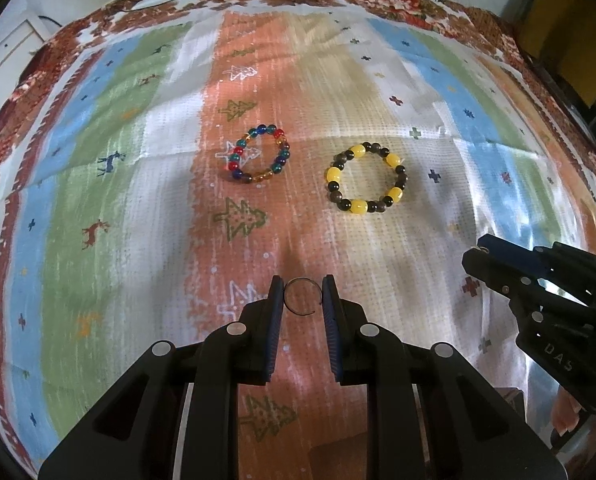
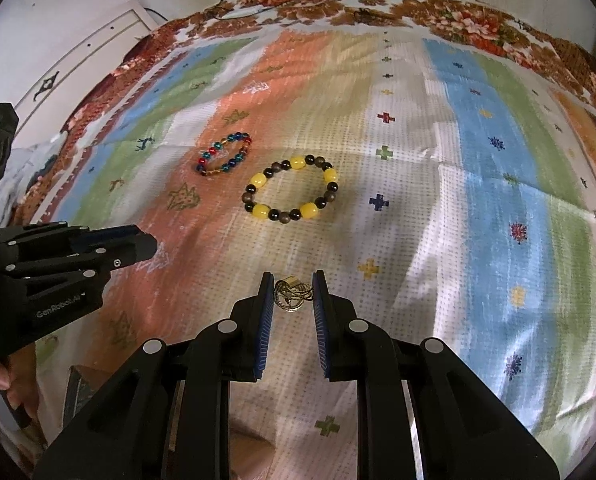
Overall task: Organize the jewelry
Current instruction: 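Lift the ring and charm and carry them over the silver tin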
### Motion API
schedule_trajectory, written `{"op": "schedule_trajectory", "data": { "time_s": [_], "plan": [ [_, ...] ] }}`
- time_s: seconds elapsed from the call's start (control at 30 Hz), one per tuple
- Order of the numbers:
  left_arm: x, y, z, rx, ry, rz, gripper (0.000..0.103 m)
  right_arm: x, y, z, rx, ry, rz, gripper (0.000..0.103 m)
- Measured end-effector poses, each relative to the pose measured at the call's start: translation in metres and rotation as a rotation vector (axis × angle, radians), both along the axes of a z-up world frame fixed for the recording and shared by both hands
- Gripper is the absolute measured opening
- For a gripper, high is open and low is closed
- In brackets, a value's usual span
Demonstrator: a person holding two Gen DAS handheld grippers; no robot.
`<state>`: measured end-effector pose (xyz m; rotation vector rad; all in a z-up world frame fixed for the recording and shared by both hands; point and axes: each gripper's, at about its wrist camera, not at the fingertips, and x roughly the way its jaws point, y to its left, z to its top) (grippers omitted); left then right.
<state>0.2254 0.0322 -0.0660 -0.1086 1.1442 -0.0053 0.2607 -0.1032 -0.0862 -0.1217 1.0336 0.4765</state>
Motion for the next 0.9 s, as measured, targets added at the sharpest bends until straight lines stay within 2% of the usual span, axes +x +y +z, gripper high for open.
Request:
{"op": "schedule_trajectory", "data": {
  "time_s": [0.33, 0.47, 0.9],
  "plan": [
    [-0.022, -0.003, 0.009, 0.005, -0.038, 0.009, 0.019, -0.021, -0.001, 0.008, -0.019, -0.054, 0.015, 0.02],
    [-0.03, -0.01, 0.015, 0.054, -0.076, -0.003, 0.019, -0.03, 0.002, 0.015, -0.015, -0.085, 0.032, 0.02],
    [-0.052, -0.021, 0.025, 0.044, -0.115, -0.029, 0.019, -0.052, -0.004, 0.025, 0.006, -0.129, 0.038, 0.02]
  ]
}}
